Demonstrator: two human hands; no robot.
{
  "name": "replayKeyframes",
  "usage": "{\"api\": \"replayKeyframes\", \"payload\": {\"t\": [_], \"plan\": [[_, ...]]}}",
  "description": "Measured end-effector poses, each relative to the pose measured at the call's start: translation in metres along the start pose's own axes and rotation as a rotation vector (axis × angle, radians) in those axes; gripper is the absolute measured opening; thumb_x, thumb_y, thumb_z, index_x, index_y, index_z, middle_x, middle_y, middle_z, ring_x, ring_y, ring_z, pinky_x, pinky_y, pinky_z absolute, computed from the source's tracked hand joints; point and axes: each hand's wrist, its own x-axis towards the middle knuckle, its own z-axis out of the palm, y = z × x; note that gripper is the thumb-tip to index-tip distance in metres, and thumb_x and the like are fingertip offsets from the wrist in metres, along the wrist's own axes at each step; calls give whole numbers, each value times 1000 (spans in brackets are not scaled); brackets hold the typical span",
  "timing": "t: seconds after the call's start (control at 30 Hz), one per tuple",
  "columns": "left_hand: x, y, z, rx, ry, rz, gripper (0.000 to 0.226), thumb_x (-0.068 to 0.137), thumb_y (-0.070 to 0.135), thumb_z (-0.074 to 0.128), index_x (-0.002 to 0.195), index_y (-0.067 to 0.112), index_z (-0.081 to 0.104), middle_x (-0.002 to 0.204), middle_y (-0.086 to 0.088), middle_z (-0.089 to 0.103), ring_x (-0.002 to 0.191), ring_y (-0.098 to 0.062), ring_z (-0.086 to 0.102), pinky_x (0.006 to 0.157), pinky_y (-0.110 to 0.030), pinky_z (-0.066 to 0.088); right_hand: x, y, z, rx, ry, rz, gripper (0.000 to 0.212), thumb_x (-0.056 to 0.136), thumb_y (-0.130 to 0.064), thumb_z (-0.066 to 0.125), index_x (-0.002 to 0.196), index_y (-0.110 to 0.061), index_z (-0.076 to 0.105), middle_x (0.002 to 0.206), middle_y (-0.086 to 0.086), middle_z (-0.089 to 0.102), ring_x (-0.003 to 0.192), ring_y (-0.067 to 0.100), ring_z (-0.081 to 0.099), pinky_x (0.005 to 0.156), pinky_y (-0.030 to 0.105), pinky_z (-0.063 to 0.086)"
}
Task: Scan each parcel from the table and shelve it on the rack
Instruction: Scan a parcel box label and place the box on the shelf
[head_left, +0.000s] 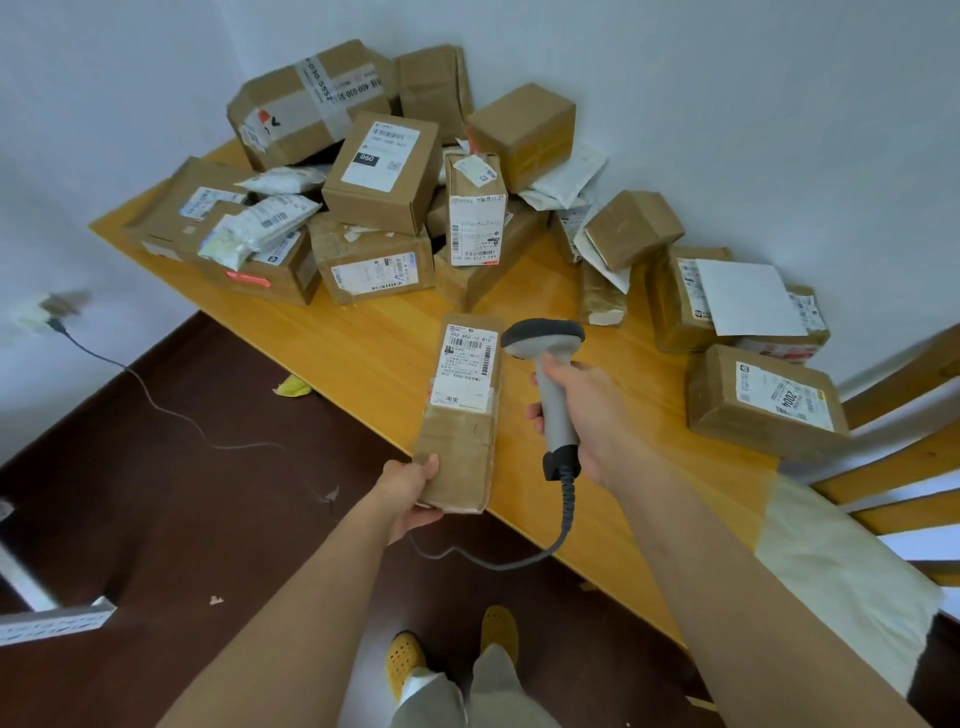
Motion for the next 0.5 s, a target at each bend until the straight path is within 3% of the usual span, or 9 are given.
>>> {"api": "replayKeyframes", "payload": {"t": [0.17, 0.33, 0.5], "plan": [[-3, 4, 2, 334, 57, 4, 56, 84, 53, 68, 117, 9, 55, 114, -8, 62, 100, -28, 61, 80, -38, 52, 0, -11, 9, -29, -60, -11, 15, 101, -27, 56, 103, -12, 57, 98, 9, 59, 54, 16, 56, 47, 24, 47], [-4, 8, 16, 243, 9, 68, 42, 88, 40, 70, 118, 13, 60, 111, -4, 67, 99, -23, 65, 69, -34, 54, 4, -16, 13, -94, -49, -35, 19, 101, -29, 54, 105, -11, 57, 103, 11, 57, 54, 15, 55, 48, 25, 47], [-7, 8, 34, 320, 50, 87, 34, 93, 41, 62, 106, 11, 56, 116, -10, 64, 105, -28, 63, 82, -40, 56, -1, -19, 14, -92, -13, -44, 17, 101, -30, 54, 100, -14, 57, 100, 8, 59, 54, 15, 55, 50, 26, 47]]}}
